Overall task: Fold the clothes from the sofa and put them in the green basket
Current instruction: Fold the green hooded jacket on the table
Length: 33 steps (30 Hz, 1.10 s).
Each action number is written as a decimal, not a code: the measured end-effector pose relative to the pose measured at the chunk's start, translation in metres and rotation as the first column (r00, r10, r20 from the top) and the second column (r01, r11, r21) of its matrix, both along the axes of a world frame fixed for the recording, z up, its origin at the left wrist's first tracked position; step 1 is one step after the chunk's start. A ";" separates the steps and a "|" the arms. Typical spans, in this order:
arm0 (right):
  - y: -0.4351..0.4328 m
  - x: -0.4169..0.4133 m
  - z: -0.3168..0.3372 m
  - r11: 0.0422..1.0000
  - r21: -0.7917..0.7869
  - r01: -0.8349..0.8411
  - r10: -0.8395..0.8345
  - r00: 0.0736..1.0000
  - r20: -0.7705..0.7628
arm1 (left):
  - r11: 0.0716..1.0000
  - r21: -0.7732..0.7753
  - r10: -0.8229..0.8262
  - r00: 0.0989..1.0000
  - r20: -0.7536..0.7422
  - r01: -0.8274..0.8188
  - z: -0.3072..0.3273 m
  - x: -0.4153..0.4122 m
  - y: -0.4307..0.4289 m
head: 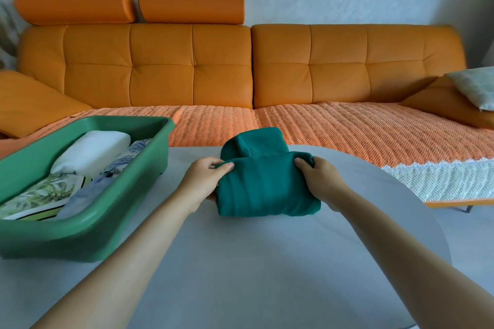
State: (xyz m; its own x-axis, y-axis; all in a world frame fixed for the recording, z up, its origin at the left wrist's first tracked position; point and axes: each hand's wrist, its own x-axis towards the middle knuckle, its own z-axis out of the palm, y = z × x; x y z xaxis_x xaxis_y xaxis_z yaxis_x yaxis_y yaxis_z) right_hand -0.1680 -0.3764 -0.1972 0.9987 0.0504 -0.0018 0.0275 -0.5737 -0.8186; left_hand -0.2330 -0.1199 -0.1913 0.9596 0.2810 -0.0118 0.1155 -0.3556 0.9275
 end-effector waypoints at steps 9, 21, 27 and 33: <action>0.019 0.027 0.000 0.984 -0.174 0.031 -0.037 0.999 -0.028 | 0.280 0.946 -0.485 0.826 0.288 -0.165 0.003 -0.012 -0.048; 0.007 -0.001 -0.007 0.725 -0.641 -0.253 0.611 0.666 0.428 | 0.341 0.897 -0.418 0.900 -0.125 0.283 -0.007 0.026 -0.018; 0.003 -0.015 -0.010 0.652 -0.714 -0.256 0.554 0.804 0.217 | 0.305 0.911 -0.414 0.900 -0.135 0.278 0.011 0.016 -0.030; -0.009 -0.036 0.024 0.626 -0.700 -0.345 0.577 0.809 0.117 | 0.367 0.828 -0.342 0.889 -0.305 0.425 0.045 -0.019 -0.029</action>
